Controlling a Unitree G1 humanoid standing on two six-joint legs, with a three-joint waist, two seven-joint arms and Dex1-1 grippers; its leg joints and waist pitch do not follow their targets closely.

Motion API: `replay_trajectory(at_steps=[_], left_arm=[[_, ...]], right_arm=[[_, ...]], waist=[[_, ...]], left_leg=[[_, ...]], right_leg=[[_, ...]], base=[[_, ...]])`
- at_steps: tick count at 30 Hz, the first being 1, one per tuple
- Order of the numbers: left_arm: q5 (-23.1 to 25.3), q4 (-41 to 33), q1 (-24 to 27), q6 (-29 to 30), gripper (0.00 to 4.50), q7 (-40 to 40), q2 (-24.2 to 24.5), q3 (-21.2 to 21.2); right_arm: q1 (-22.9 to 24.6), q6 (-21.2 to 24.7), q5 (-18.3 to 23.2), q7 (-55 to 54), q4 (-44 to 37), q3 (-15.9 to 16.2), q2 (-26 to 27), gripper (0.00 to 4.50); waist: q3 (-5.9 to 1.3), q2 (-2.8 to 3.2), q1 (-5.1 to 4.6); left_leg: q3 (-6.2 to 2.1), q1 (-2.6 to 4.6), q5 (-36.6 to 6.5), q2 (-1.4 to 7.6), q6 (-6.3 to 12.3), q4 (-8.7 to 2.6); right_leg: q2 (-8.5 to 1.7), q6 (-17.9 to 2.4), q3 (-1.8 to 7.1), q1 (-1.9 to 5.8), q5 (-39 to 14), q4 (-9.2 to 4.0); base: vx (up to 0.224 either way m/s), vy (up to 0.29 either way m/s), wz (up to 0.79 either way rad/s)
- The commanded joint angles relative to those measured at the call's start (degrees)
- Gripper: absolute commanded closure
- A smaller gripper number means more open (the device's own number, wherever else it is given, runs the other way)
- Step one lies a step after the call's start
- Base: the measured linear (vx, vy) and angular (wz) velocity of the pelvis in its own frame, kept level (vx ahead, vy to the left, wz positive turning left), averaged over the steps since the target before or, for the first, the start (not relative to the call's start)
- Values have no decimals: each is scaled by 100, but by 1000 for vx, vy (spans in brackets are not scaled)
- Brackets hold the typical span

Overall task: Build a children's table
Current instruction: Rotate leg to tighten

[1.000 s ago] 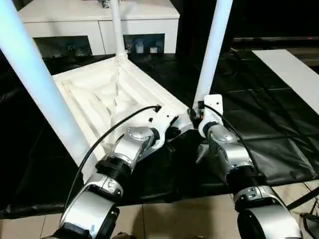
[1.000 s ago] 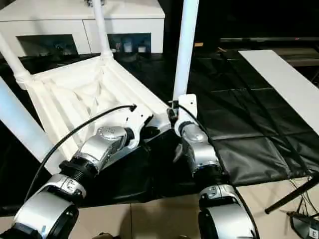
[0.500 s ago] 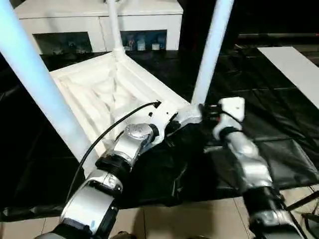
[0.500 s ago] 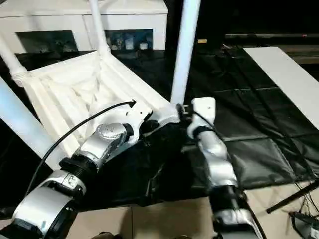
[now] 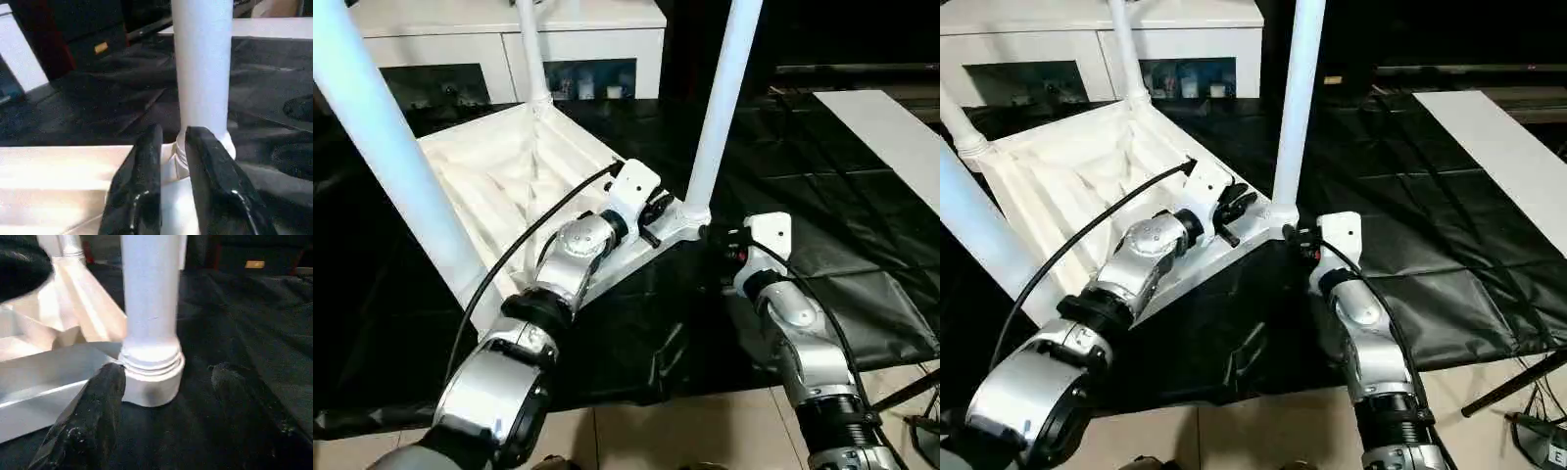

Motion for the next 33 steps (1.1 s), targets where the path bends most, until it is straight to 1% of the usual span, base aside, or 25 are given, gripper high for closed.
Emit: replay_trajectory(at_steps=[1, 2, 3, 4, 5, 6, 7, 8, 9, 10, 11, 12, 14, 15, 17, 18, 19, 21, 22, 23, 24, 27, 29, 30, 33], left_arm=[[-310, -878, 315, 479, 314, -614, 80, -108], [-310, -878, 315, 479, 314, -614, 80, -108], [-509, -1338, 546, 780, 314, -936, 164, -205], [-906, -2439, 1133, 1651, 314, -1704, 571, -596], [-947, -2547, 1195, 1746, 314, -1781, 631, -649], [-1115, -2991, 1452, 2143, 314, -2092, 880, -875], [-1118, -3001, 1459, 2155, 314, -2103, 889, -884], [-1162, -3131, 1552, 2318, 314, -2244, 1011, -1002], [-1087, -3253, 1644, 2596, 314, -2437, 1190, -1192], [-1087, -3253, 1644, 2596, 314, -2437, 1190, -1192], [-939, -3278, 1668, 2741, 314, -2515, 1257, -1268], [-618, -3141, 1605, 2951, 314, -2438, 1254, -1285], [-493, -3148, 1575, 3134, 314, -2309, 1253, -1271], [-219, -2970, 1473, 3176, 314, -2057, 1235, -1255], [-139, -2838, 1346, 3394, 314, -1621, 1239, -1240], [-128, -2798, 1305, 3465, 314, -1488, 1240, -1235], [-144, -2775, 1260, 3584, 314, -1321, 1248, -1233], [70, -2415, 1046, 3733, 314, -795, 1150, -1146], [70, -2415, 1046, 3733, 314, -795, 1150, -1146], [159, -2303, 1005, 3709, 314, -703, 1109, -1120], [330, -2126, 964, 3650, 314, -556, 1034, -1070], [406, -1820, 877, 3432, 314, -274, 928, -1018], [405, -1640, 812, 3307, 314, -87, 873, -1009], [403, -1634, 810, 3304, 314, -80, 871, -1009], [433, -1301, 704, 3043, 314, 204, 809, -1025]], right_arm=[[-38, 74, 125, 210, -209, 69, -21, 139], [-38, 74, 125, 210, -209, 69, -21, 139], [-24, 114, 177, 297, -251, 81, -27, 139], [2, 163, 243, 523, -297, 144, -71, 139], [6, 171, 247, 547, -302, 152, -75, 139], [25, 205, 268, 652, -327, 185, -93, 139], [26, 206, 268, 655, -327, 187, -93, 139], [34, 224, 261, 690, -325, 213, -99, 139], [37, 251, 232, 746, -303, 258, -107, 139], [37, 251, 232, 746, -303, 258, -107, 139], [35, 257, 210, 779, -293, 289, -114, 139], [30, 275, 216, 847, -288, 321, -113, 139], [32, 296, 225, 887, -302, 332, -117, 139], [32, 296, 190, 921, -321, 369, -142, 139], [43, 318, 187, 943, -347, 376, -157, 139], [47, 323, 184, 950, -354, 377, -161, 139], [53, 332, 186, 959, -364, 375, -164, 139], [65, 336, 167, 925, -377, 363, -183, 139], [65, 336, 167, 925, -377, 363, -183, 139], [62, 337, 159, 918, -376, 353, -186, 139], [48, 332, 137, 885, -368, 324, -187, 139], [40, 320, 124, 891, -352, 320, -195, 139], [41, 312, 114, 881, -337, 319, -193, 139], [41, 312, 113, 880, -337, 320, -193, 139], [51, 309, 107, 860, -348, 328, -178, 139]], waist=[[-432, -43, 32], [-422, -29, 45], [-413, -63, 28], [-401, -56, 55], [-398, -48, 52], [-371, -29, 33], [-367, -59, 14], [-354, -23, 18], [-338, -17, 15], [-340, -3, 18], [-325, -10, 6], [-324, -30, -6], [-323, -28, -26], [-328, -20, -39], [-338, -32, -40], [-346, -10, -33], [-349, -29, -34], [-368, -21, -29], [-372, -24, -26], [-377, -33, -16], [-380, -27, -13], [-389, -54, -20], [-386, -51, -20], [-385, -48, -16], [-376, -56, -22]], left_leg=[[-160, 150, -1011, 319, 575, -377], [-158, 157, -1036, 330, 599, -386], [-142, 155, -1082, 320, 593, -389], [-158, 178, -1219, 352, 516, -419], [-173, 167, -1248, 369, 480, -435], [-165, 172, -1364, 361, 421, -458], [-147, 199, -1470, 352, 355, -458], [-155, 217, -1658, 345, 208, -471], [-150, 246, -1860, 338, 62, -484], [-162, 252, -1947, 338, -16, -497], [-172, 253, -2080, 334, -128, -515], [-183, 237, -2139, 331, -202, -533], [-196, 229, -2169, 324, -266, -537], [-197, 214, -2142, 315, -277, -538], [-191, 223, -2120, 304, -261, -519], [-196, 225, -2091, 302, -261, -514], [-197, 201, -1994, 292, -214, -510], [-177, 210, -1834, 286, -146, -479], [-181, 200, -1769, 284, -120, -477], [-179, 181, -1648, 283, -59, -473], [-177, 186, -1587, 284, -19, -461], [-180, 154, -1485, 273, 69, -446], [-181, 156, -1535, 270, 97, -444], [-181, 178, -1599, 276, 90, -445], [-191, 173, -1702, 279, 65, -456]], right_leg=[[-311, -1491, 180, 260, -377, -371], [-306, -1531, 178, 251, -425, -371], [-286, -1512, 179, 238, -493, -386], [-304, -1498, 181, 232, -728, -378], [-318, -1498, 182, 254, -764, -357], [-281, -1448, 183, 208, -977, -379], [-257, -1402, 186, 182, -1100, -395], [-258, -1306, 198, 167, -1350, -417], [-250, -1203, 212, 125, -1581, -454], [-247, -1147, 212, 125, -1662, -449], [-247, -1045, 218, 115, -1799, -476], [-250, -956, 223, 129, -1858, -477], [-256, -865, 233, 136, -1893, -483], [-256, -847, 232, 146, -1858, -490], [-261, -828, 237, 141, -1819, -493], [-263, -843, 236, 146, -1764, -477], [-267, -867, 230, 163, -1686, -485], [-249, -942, 230, 161, -1435, -475], [-249, -968, 226, 175, -1349, -462], [-259, -1007, 222, 196, -1267, -461], [-252, -1026, 219, 190, -1199, -460], [-260, -1060, 207, 225, -1118, -453], [-265, -1054, 204, 219, -1240, -466], [-260, -1042, 202, 200, -1335, -480], [-261, -1015, 196, 195, -1500, -494]], base=[[0, 0, 0], [0, 0, 0], [0, 0, 0], [0, 0, 0], [0, 0, 0], [0, 0, 0], [0, 0, 0], [0, 0, 0], [0, 0, 0], [0, 0, 0], [0, 0, 0], [0, 0, 0], [0, 0, 0], [0, 0, 0], [0, 0, 0], [0, 0, 0], [0, 0, 0], [0, 0, 0], [0, 0, 0], [0, 0, 0], [0, 0, 0], [0, 0, 0], [0, 0, 0], [0, 0, 0], [0, 0, 0]])
